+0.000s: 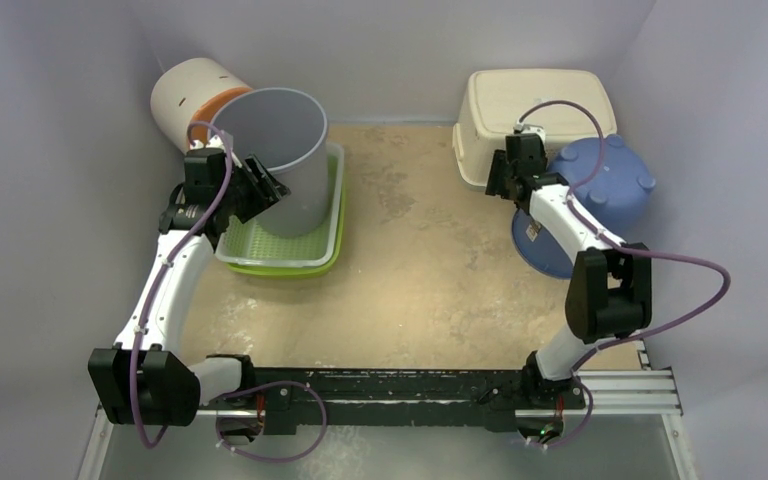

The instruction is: Turn the large container upside down

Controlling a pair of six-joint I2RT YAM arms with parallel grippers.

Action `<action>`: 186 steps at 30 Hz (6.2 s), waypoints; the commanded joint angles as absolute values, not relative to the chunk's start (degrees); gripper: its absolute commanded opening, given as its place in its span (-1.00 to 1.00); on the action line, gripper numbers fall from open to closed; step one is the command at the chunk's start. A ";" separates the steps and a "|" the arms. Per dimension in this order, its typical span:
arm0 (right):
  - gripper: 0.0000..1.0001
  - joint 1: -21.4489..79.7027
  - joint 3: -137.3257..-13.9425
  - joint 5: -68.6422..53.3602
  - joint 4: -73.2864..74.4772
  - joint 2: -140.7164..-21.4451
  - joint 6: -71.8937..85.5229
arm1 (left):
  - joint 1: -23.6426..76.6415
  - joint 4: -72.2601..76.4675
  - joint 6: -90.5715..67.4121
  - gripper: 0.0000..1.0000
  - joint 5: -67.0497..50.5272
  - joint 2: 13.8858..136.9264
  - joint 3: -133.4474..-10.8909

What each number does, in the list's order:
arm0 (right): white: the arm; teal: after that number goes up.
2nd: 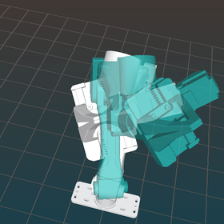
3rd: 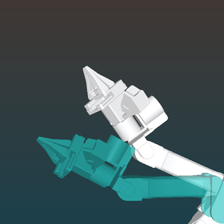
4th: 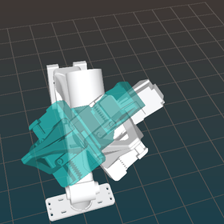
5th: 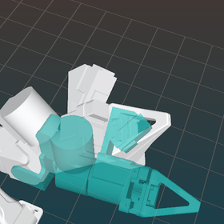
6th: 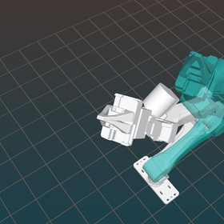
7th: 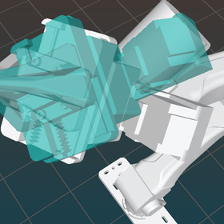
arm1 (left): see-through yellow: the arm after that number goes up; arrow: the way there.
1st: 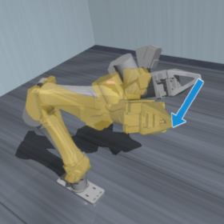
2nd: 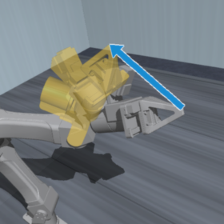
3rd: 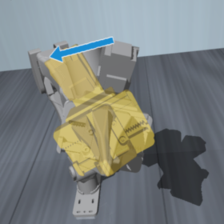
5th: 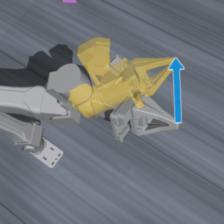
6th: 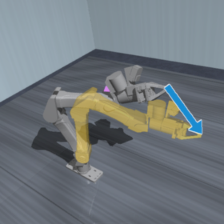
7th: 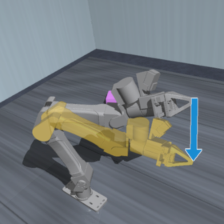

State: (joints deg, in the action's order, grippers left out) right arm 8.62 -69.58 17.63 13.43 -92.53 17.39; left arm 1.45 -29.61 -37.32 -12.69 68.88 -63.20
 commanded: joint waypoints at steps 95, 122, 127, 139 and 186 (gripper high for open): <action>-1.00 35.86 -132.65 -14.49 11.00 -119.05 9.93 | 0.88 -42.17 -35.84 0.28 14.60 50.41 -75.55; -1.00 31.75 -113.34 20.34 2.04 -96.06 -11.14 | 0.85 -42.12 -35.95 0.26 13.90 50.36 -74.25; -1.00 31.76 -103.82 34.91 -5.16 -92.39 -18.31 | 0.83 -41.86 -36.12 0.26 13.60 50.75 -74.37; -1.00 32.52 -82.72 46.20 -26.88 -84.71 -38.33 | 0.83 -40.67 -36.91 0.26 12.09 52.14 -73.89; -1.00 41.92 -52.55 15.30 8.68 -76.16 -1.79 | 0.83 -39.51 -38.06 0.25 11.32 50.89 -66.64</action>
